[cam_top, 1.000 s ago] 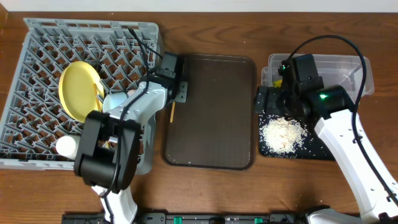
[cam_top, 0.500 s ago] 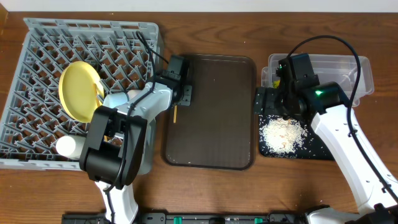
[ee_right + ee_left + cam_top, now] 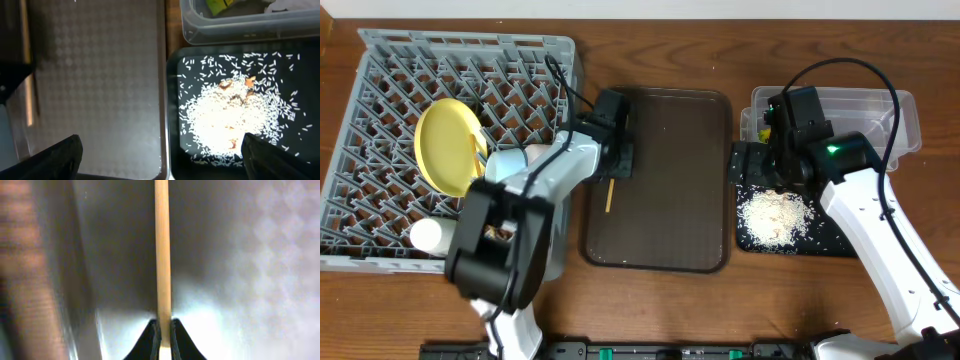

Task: Sort waste into correct bins and load items into the dishwasher

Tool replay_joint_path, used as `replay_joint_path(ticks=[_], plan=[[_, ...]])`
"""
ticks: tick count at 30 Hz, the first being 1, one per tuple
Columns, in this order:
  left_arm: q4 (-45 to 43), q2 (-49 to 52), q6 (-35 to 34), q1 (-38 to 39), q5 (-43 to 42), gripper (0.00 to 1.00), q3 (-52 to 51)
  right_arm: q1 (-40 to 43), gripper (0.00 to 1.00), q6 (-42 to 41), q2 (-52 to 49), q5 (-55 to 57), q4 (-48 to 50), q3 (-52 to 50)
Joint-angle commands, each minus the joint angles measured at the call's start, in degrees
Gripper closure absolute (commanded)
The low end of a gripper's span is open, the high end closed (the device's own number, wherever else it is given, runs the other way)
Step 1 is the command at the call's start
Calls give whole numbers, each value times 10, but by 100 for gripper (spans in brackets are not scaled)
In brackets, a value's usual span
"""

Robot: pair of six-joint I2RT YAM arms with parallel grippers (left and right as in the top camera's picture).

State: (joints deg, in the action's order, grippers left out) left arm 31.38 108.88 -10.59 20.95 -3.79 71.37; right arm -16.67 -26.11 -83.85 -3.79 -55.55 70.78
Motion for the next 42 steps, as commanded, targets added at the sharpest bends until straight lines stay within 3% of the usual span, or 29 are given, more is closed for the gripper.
replay_joint_path(ticks=[1, 6, 11, 22, 26, 30, 37, 42], plan=[[32, -109, 20, -5, 34, 92, 17, 3, 1, 0, -1, 7, -3, 4], [127, -243, 104, -21, 155, 92, 17, 4, 1, 0, -1, 7, -12, 4], [209, -301, 173, -59, 288, 92, 6, 3, 1, 0, -1, 7, -13, 4], [172, -249, 182, -190, 300, 90, -19, 3, 1, 0, -1, 7, -21, 4], [154, -241, 200, -195, 300, 59, -16, 4, 1, 0, -1, 7, -21, 4], [174, -266, 169, -169, 291, 53, 20, 3, 1, 0, -1, 7, -21, 4], [189, -361, 156, -40, 150, 45, 50, 3, 1, 0, -1, 8, -23, 4], [191, -420, 135, 54, 143, 19, 50, 3, 1, 0, -1, 8, -23, 4]])
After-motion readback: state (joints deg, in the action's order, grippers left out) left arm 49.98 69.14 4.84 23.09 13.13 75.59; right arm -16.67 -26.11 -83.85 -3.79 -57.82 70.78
